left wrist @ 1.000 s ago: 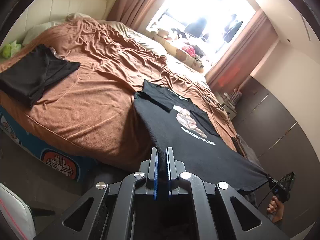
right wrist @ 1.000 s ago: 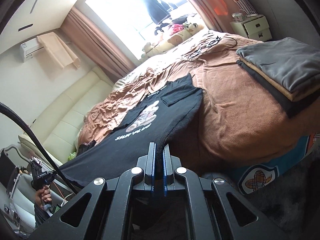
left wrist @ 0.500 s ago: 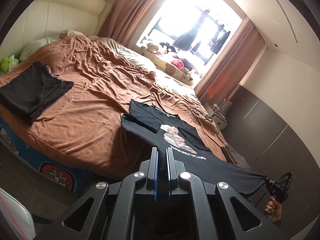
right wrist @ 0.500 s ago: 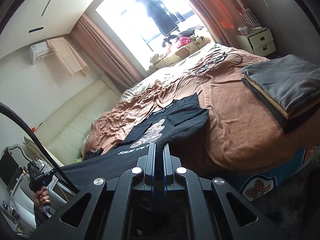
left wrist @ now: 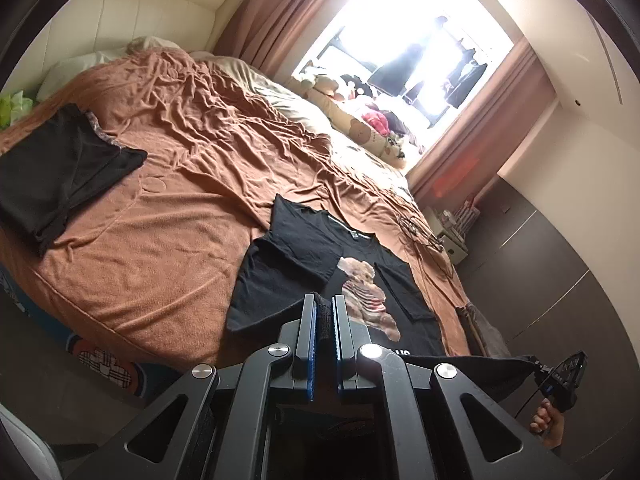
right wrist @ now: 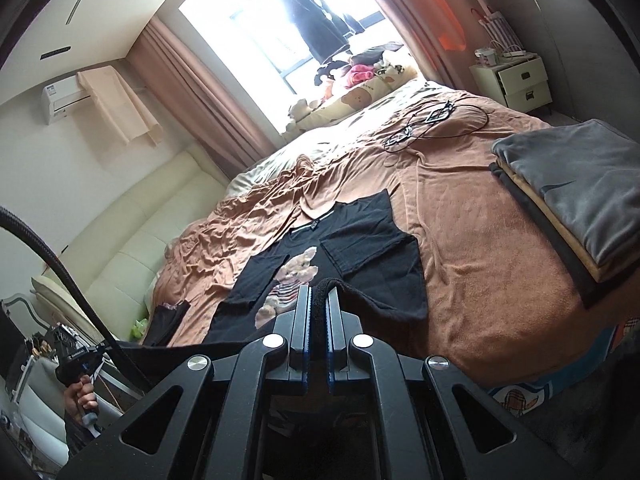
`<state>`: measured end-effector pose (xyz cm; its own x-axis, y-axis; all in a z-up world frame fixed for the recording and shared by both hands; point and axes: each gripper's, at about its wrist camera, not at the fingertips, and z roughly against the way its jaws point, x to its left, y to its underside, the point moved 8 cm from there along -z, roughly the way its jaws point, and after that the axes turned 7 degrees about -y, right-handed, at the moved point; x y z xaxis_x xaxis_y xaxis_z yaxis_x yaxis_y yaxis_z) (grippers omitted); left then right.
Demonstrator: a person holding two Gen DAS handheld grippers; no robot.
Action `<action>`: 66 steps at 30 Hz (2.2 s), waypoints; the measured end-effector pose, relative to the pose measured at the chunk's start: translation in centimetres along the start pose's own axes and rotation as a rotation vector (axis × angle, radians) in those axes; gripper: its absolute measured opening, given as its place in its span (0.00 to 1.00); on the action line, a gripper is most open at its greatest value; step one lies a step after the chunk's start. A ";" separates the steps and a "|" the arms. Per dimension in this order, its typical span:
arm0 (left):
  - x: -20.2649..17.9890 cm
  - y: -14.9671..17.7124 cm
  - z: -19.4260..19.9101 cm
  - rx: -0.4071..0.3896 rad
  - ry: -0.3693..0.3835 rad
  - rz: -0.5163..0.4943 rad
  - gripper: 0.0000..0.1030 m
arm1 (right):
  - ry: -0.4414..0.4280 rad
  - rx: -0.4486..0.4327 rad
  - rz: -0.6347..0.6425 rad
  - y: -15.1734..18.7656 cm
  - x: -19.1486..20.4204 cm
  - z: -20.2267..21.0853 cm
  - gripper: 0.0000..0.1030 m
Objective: Fold small clothes
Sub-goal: 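Lift the hem with both grippers and fold it over toward the collar, then lay the hem down and open both grippers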
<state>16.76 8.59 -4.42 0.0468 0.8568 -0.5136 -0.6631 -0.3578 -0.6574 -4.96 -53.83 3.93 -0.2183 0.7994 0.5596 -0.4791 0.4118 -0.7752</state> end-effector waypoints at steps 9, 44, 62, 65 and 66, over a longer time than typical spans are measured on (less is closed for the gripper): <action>-0.4 -4.5 -5.3 0.028 -0.020 0.004 0.06 | 0.029 0.025 -0.002 -4.7 -0.8 -6.1 0.02; 4.2 -13.3 -35.1 0.290 -0.285 -0.019 0.07 | 0.226 0.302 -0.069 -14.0 -10.4 -34.6 0.02; 6.6 -13.1 -41.5 0.348 -0.398 -0.155 0.49 | 0.295 0.316 -0.039 -14.3 -13.6 -38.8 0.70; 6.9 -12.7 -40.8 0.355 -0.391 -0.173 0.52 | 0.289 0.354 -0.011 -13.5 -13.5 -38.0 0.70; 6.9 -12.5 -40.7 0.363 -0.386 -0.181 0.52 | 0.284 0.368 0.006 -13.3 -13.4 -37.8 0.70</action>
<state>55.79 3.87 -22.17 -0.0481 0.9908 -0.1264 -0.8877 -0.1004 -0.4492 36.50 -53.44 -4.37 -0.0049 0.9105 0.4134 -0.7595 0.2656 -0.5938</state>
